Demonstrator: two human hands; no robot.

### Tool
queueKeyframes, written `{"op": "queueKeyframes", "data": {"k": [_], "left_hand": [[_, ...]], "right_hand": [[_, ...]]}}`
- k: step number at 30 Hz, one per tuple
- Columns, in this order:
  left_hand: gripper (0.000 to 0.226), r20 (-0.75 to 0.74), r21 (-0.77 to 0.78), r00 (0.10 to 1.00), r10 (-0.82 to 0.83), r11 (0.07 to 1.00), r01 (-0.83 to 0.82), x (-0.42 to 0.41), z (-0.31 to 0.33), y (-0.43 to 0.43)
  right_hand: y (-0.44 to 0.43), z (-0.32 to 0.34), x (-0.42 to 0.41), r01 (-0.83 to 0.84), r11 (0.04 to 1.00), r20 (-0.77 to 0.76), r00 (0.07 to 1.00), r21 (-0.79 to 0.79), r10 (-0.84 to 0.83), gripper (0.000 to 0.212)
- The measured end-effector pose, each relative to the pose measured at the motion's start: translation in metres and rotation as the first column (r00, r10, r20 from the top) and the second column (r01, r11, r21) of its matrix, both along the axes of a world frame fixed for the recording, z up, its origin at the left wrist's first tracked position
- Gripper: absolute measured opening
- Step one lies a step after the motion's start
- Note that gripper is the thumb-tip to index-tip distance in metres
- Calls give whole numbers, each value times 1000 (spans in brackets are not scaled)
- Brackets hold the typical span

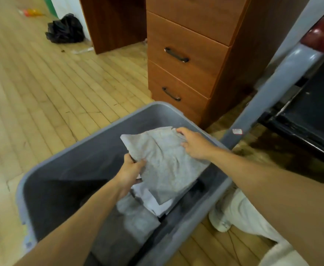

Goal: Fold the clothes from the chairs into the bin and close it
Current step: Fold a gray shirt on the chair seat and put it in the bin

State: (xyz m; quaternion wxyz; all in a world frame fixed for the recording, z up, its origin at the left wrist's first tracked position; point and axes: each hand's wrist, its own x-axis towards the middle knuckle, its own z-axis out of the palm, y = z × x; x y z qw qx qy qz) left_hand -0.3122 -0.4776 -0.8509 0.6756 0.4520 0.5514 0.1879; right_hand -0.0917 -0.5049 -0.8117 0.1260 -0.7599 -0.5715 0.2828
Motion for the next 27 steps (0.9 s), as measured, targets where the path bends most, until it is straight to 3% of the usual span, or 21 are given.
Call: {"op": "queueKeyframes", "data": {"k": [3,6,13,18,22,27], "left_hand": [[56,-199,-166,966,-163,977,131,-4,-23,-5],[64,-300,-168,928,-222,970,178,3,-31,-5],[24,-211,78,905,-370,916,393,71,21,-3],[16,-141,292,883,-447,834,469,132,93,-18],[18,-166,433,831,-531,718,545,188,153,-44],[18,-182,594,753,-632,540,597,276,200,-89]], "right_hand": [[-4,-24,5,78,990,22,997,-117,-76,47],[-13,-25,12,40,982,74,997,-183,-27,40],[-41,44,44,-32,991,169,984,-132,54,29],[-78,117,84,-21,990,319,945,-137,64,21],[-132,162,137,135,988,401,911,-76,-94,15],[-226,190,205,405,914,354,853,10,-382,20]]}}
